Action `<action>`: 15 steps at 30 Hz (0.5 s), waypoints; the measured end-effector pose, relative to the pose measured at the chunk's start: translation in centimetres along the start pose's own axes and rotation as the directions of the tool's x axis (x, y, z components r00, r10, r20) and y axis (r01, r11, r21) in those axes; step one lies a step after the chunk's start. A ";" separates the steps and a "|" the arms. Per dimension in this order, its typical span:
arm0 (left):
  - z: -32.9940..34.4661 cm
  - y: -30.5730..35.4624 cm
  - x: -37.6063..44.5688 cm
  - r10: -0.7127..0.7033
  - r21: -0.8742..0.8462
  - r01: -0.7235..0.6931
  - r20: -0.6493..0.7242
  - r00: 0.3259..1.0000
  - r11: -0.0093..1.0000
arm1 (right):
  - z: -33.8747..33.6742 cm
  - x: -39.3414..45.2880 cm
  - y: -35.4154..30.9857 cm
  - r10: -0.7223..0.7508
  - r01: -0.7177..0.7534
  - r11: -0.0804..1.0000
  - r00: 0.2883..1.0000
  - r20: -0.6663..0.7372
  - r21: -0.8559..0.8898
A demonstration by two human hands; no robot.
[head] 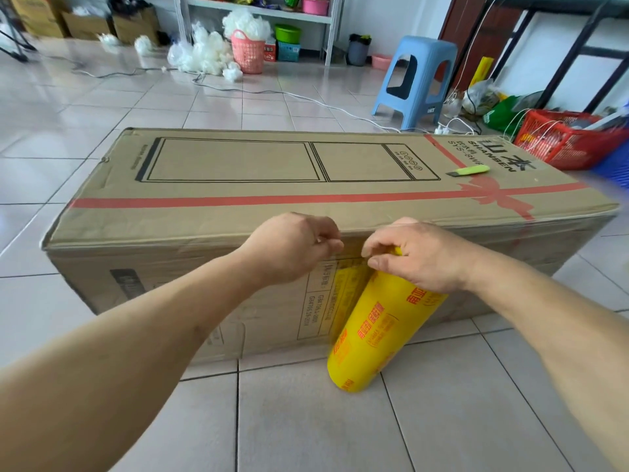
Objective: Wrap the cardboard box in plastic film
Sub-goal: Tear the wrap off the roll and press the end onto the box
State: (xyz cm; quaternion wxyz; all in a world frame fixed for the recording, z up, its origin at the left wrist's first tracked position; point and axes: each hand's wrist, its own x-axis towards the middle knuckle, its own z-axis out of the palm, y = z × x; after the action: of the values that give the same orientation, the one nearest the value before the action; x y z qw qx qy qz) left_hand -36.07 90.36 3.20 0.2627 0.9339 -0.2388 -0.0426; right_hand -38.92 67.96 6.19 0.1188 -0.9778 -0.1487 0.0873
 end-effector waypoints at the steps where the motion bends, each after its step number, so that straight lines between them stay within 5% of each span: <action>1: 0.1 0.3 -0.1 0.007 -0.045 -0.007 -0.002 1.000 0.999 | 0.0 0.1 -0.1 -0.013 0.013 1.000 1.000 0.008 -0.012; 6: 1.9 -0.3 -1.9 -0.128 -0.192 0.083 -0.239 0.962 0.978 | -0.3 0.0 -1.1 -0.061 0.059 0.983 0.998 -0.002 -0.172; 8: 3.0 -0.9 -2.5 -0.276 -0.287 0.227 -0.143 0.951 0.931 | -0.2 0.0 -1.7 -0.090 0.082 0.969 0.996 -0.024 -0.232; 11: 4.3 -1.8 -3.1 -0.443 -0.548 0.403 0.064 0.894 0.733 | 0.4 0.6 -2.3 -0.106 0.083 0.964 0.991 -0.077 -0.251; 15: 5.1 -2.2 -1.8 -0.461 -0.691 0.410 0.124 0.879 0.595 | 0.8 1.1 -2.9 -0.080 0.047 0.959 0.991 -0.109 -0.278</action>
State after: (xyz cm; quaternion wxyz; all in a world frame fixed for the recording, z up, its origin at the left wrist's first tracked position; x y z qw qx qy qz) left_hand -37.76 90.48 -2.41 0.5851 0.7939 0.0399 -0.1605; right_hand -38.88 71.18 6.06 -0.0068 -0.9830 -0.1832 0.0037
